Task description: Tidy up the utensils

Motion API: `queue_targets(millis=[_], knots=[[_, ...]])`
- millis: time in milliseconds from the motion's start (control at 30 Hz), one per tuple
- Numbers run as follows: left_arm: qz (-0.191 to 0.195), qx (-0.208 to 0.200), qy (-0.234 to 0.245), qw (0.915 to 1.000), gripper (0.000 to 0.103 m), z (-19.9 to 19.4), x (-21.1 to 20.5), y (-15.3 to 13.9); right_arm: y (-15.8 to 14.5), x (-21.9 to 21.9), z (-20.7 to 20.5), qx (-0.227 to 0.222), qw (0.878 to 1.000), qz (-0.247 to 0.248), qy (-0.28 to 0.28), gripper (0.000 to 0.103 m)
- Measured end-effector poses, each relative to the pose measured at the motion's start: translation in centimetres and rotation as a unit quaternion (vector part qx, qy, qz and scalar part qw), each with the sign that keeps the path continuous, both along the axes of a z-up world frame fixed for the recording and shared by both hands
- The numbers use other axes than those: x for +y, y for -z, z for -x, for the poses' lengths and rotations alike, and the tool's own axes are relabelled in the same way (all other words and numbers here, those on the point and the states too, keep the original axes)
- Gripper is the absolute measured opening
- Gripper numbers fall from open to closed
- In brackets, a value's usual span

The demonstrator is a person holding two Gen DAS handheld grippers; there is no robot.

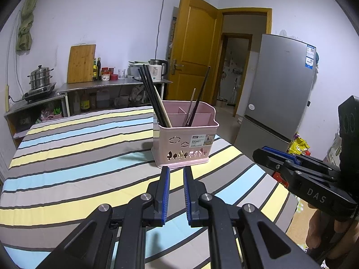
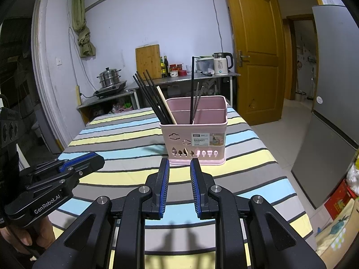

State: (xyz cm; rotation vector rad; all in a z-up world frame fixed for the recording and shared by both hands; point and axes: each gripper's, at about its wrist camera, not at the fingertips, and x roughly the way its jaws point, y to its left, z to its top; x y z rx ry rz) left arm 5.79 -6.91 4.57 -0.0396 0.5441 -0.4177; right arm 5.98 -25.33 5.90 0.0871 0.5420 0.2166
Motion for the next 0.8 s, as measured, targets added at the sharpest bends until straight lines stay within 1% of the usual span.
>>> queue_targets(millis=[800], knots=[[0.001,0.003,0.005,1.0,0.011,-0.11,0.0,0.44,0.59,0.48,-0.01,0.005,1.0,0.001,0.0,0.02]])
